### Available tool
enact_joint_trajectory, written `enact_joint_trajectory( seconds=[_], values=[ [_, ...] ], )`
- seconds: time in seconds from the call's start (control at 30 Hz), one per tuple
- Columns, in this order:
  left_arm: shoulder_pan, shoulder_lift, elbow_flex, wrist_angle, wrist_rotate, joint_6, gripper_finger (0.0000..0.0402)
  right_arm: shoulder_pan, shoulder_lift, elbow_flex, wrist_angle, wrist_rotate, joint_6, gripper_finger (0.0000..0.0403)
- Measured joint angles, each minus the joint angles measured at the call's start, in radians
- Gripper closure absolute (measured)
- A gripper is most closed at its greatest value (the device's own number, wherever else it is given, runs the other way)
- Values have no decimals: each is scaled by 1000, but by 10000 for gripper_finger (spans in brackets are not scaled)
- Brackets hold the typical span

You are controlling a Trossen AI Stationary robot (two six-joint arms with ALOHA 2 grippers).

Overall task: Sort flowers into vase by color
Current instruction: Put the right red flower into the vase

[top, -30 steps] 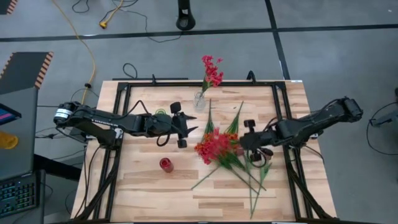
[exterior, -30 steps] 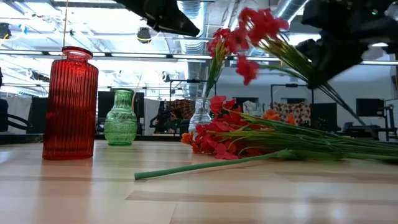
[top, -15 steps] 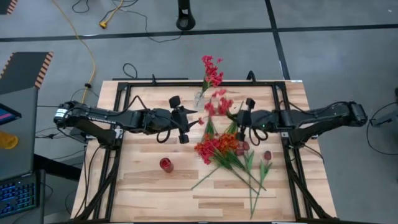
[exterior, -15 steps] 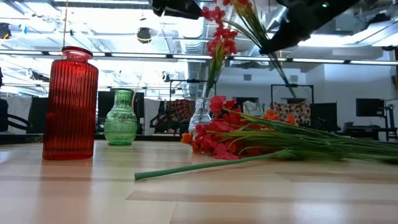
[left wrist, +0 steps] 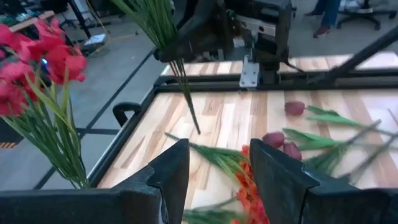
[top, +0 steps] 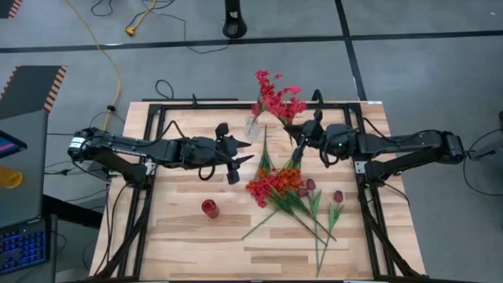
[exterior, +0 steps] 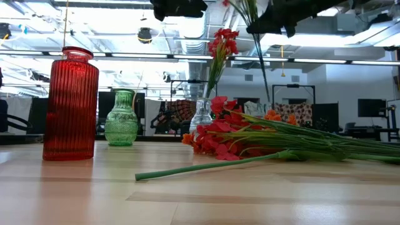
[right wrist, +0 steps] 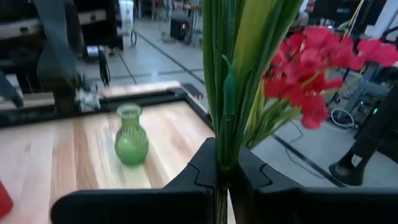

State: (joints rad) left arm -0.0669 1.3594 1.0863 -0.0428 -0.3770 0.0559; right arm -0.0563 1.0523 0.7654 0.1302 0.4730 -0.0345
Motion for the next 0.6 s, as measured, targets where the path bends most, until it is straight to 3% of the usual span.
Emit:
enact_joint_trajectory(
  seconds=[0.23,0.6],
  values=[
    [20,42,-2,205,-2,-22,244,3,0,0,46,-7,-3,357],
    [63,210,-2,540,3,40,244,21,1,-1,66,-197,-35,357]
  ],
)
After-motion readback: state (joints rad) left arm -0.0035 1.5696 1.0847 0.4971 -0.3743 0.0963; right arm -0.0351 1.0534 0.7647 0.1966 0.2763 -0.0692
